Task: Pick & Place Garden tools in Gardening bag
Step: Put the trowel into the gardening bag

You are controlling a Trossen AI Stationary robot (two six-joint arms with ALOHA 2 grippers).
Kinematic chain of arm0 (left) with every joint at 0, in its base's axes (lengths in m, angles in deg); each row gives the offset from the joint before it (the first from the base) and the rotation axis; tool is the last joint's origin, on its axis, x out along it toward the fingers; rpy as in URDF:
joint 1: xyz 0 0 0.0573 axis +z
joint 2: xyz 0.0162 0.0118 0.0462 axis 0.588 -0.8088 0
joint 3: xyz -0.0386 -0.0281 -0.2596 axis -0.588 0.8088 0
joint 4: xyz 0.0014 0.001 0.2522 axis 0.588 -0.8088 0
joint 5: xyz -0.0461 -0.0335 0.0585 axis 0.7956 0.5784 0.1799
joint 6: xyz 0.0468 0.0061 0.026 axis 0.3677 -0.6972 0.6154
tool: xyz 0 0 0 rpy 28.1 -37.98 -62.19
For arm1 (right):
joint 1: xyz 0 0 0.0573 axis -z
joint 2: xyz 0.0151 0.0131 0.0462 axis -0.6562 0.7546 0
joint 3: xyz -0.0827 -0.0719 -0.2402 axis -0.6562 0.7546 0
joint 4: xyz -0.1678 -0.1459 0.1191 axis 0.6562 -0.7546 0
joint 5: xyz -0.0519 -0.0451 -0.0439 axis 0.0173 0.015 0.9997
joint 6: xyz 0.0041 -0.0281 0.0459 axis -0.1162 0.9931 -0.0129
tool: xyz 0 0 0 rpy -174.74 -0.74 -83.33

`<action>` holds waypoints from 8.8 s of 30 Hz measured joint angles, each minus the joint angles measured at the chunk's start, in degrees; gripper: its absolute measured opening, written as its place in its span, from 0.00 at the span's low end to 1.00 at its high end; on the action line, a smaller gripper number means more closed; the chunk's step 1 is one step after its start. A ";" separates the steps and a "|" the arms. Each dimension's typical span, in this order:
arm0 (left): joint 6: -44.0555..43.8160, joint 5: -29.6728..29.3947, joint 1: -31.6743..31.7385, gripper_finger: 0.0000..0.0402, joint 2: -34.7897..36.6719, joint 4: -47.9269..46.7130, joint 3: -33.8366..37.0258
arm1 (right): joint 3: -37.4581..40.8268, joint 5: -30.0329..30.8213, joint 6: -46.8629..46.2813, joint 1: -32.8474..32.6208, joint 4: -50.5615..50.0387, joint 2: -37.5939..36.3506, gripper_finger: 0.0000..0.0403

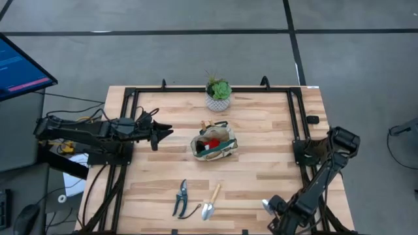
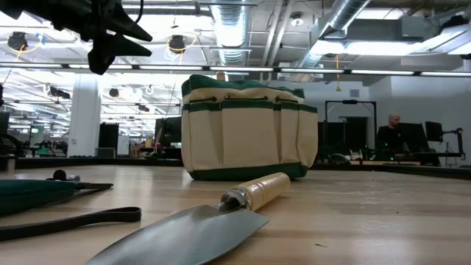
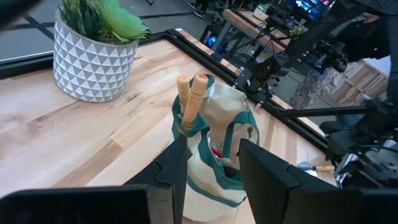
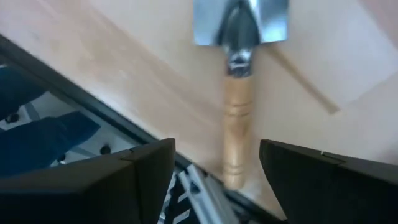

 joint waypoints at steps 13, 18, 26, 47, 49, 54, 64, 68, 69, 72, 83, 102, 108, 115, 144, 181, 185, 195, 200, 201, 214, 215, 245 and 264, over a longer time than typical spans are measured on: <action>-0.17 0.02 0.00 0.28 0.00 0.41 0.00 | 4.28 4.41 -0.09 -0.46 1.88 -1.75 0.55; -0.23 0.01 0.00 0.28 0.00 0.44 0.00 | 7.02 4.62 0.09 -0.39 5.72 -1.77 0.55; -0.39 0.00 0.00 0.28 0.00 0.57 0.00 | 7.45 5.82 1.60 -0.39 7.41 -1.77 0.55; -0.39 0.44 -0.02 0.28 0.00 1.20 -0.04 | 7.43 10.00 1.46 -0.38 8.54 -2.03 0.55; -0.39 0.46 -0.02 0.28 0.00 1.20 -0.04 | 7.43 7.90 1.57 -0.53 9.24 -0.17 0.55; -0.41 0.46 -0.02 0.28 0.00 1.19 -0.04 | 7.20 6.59 0.39 -1.03 9.37 1.27 0.49; -0.39 0.44 -0.02 0.28 0.00 1.17 -0.04 | 7.32 6.68 -0.79 -0.48 8.70 1.31 0.11; -0.39 0.44 -0.02 0.28 0.00 1.15 -0.04 | 7.35 11.04 -1.10 0.17 8.03 0.31 0.11; -0.39 0.44 -0.02 0.28 0.00 1.15 -0.04 | 7.43 13.77 -1.04 0.53 7.20 -0.13 0.11; -0.39 0.43 -0.02 0.28 0.00 1.15 -0.04 | 7.61 21.76 -0.75 2.23 2.57 -3.09 0.11; -0.38 0.39 0.00 0.28 0.00 1.15 -0.04 | 7.54 58.64 12.86 12.11 -5.01 -15.24 0.11; -0.22 0.39 0.00 0.28 0.00 1.52 -0.04 | 7.37 75.83 71.49 30.95 40.22 -15.64 0.11; 1.28 0.39 -0.02 0.28 0.04 1.61 -0.04 | 8.04 70.59 78.76 31.65 49.91 -14.61 0.11; 5.12 0.41 0.00 0.28 0.04 1.62 -0.04 | 7.52 38.85 102.97 36.32 77.41 -20.52 0.11; 4.33 0.57 0.00 0.28 0.03 2.18 -0.04 | 35.09 68.96 94.92 28.93 99.58 -18.35 0.11; 5.99 0.44 0.00 0.28 0.02 2.44 -0.04 | 29.25 76.57 100.60 32.65 95.29 -10.23 0.11; 4.92 -2.71 -0.02 0.28 -1.79 2.53 -0.04 | 28.41 76.55 102.83 32.93 94.89 -10.23 0.11; 5.85 -11.02 0.03 0.28 -16.36 10.20 -0.04 | 28.39 76.56 98.62 33.05 90.11 -10.23 0.11; 5.70 -21.95 2.88 0.23 -23.61 10.86 -0.04 | 28.39 76.56 98.47 32.86 90.17 -10.23 0.11; 5.66 -22.43 3.93 0.22 -25.08 11.11 -0.04 | 28.39 76.57 98.47 32.76 90.29 -10.23 0.11; 14.68 0.66 14.11 0.01 -42.98 35.95 -0.09 | 28.39 76.57 98.47 32.83 90.60 -10.23 0.11; 14.19 1.69 14.39 0.01 -43.60 36.16 -0.09 | 28.39 76.57 98.47 32.83 90.59 -10.23 0.11; 11.82 12.99 13.11 0.01 -46.03 42.79 -0.09 | 26.28 75.11 104.45 36.55 90.85 -8.52 0.11; 11.82 13.62 13.11 0.01 -46.04 43.45 -0.07 | 23.57 77.46 108.53 34.49 101.82 0.95 0.11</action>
